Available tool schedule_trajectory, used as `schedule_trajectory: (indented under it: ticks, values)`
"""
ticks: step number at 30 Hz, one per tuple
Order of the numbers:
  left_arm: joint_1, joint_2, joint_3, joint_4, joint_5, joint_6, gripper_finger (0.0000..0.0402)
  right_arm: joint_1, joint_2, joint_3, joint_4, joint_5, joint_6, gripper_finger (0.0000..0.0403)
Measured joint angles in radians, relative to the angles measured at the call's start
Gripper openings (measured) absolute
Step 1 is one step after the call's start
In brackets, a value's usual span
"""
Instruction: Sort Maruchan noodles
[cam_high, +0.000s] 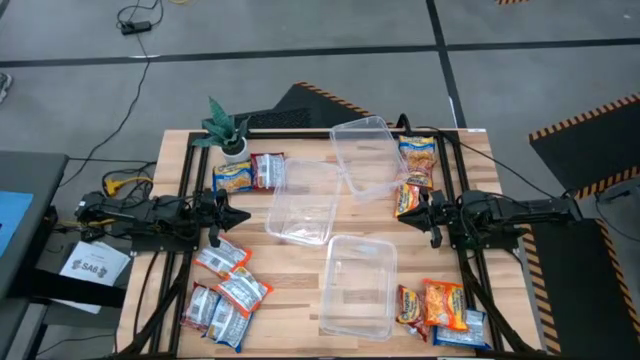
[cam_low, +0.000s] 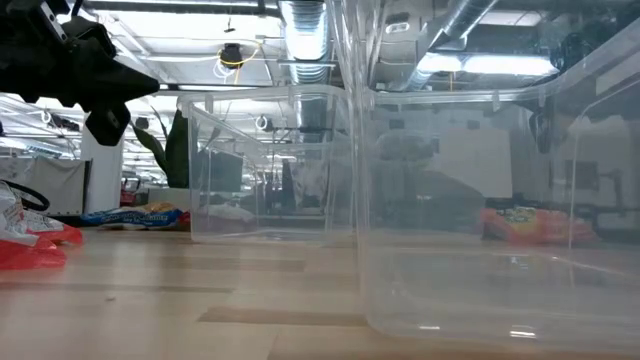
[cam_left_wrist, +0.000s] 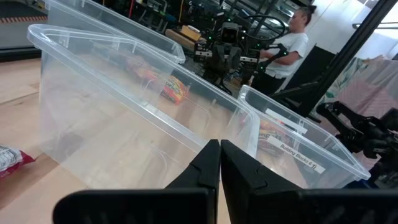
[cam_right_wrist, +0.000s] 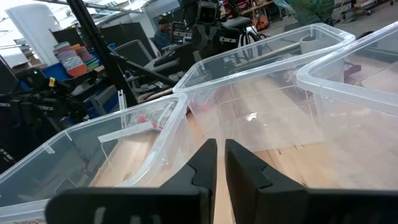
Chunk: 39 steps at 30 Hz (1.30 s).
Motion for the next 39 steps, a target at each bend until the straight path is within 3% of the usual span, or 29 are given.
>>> schedule_trajectory:
  ticks: [24,27,31,33,36,39]
  values:
    - [0.000,0.000,0.000,0.000,0.000,0.000,0.0000,-0.003,0.000,-0.005,0.048,0.010,0.003,0.0057]
    - [0.000,0.000,0.000,0.000,0.000,0.000,0.0000,-0.003,0.007,-0.005,0.319,0.106,0.089,0.0057]
    - [0.000,0.000,0.000,0.000,0.000,0.000,0.0000,-0.003,0.029,-0.001,0.747,0.415,0.163,0.0057]
    - [0.000,0.000,0.000,0.000,0.000,0.000,0.0000,-0.010,0.035,0.008,0.860,0.497,0.135,0.0057]
    - [0.000,0.000,0.000,0.000,0.000,0.000,0.0000,-0.047,0.066,0.080,0.779,0.530,0.107,0.0057]
    - [0.000,0.000,0.000,0.000,0.000,0.000,0.0000,-0.120,0.128,0.238,0.493,0.551,0.132,0.0057]
